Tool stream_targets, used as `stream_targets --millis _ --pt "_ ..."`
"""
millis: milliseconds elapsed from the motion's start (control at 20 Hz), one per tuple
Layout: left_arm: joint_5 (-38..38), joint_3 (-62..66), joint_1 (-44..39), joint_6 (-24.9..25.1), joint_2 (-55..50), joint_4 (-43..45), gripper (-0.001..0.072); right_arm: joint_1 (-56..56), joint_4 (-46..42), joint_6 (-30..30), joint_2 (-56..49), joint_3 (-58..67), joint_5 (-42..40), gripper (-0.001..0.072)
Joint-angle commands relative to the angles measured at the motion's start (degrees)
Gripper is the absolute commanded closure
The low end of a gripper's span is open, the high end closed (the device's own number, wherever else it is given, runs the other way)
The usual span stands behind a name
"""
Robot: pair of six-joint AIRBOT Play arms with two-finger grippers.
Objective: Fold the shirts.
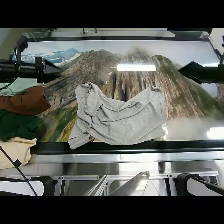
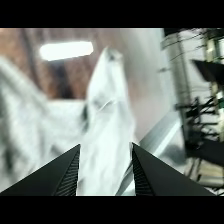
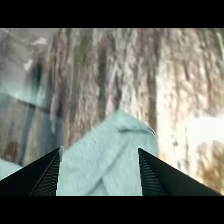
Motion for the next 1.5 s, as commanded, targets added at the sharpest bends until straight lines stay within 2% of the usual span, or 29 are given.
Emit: stream_targets --millis 0,50,100,250,450,650,950,1200,1450 --pt "-4.28 -5.14 1.03 -4.39 1.77 19.82 0.0372 -7.54 -0.61 -0.02 0.59 -3.74 16.26 0.0262" --pt "-3.56 -9.79 0.50 -4.35 3.23 21.49 0.0373 -8.98 -0.59 -0.28 0.59 -7.02 19.19 0.0362" --pt "-2.40 -14.56 0.04 -4.33 4.42 21.51 0.0373 -9.90 -0.59 -0.66 0.68 -10.60 20.46 0.0363" --pt "4.26 -28.50 -2.23 -4.26 6.95 20.46 0.0373 -10.62 -0.35 -0.63 1.20 -20.98 16.76 0.0347" --pt "14.21 -36.22 -7.78 -3.76 6.64 20.46 0.0373 -10.51 0.46 -0.74 1.18 -27.08 13.53 0.0348" --pt "18.73 -33.44 -13.49 -3.76 4.83 20.48 0.0372 -10.51 0.48 -0.85 1.18 -27.19 13.57 0.0348" --pt "17.40 -25.27 -14.38 -3.85 4.13 20.90 0.0372 -10.49 0.50 -1.51 1.18 -27.19 13.75 0.0348" --pt "19.50 -28.74 -13.84 -3.85 4.11 20.44 0.0372 -10.51 0.50 -1.49 1.18 -27.19 13.66 0.0348" --pt "25.22 -31.28 -16.09 -3.82 4.11 19.19 0.0373 -10.54 0.50 -1.44 1.18 -27.19 13.70 0.0348"
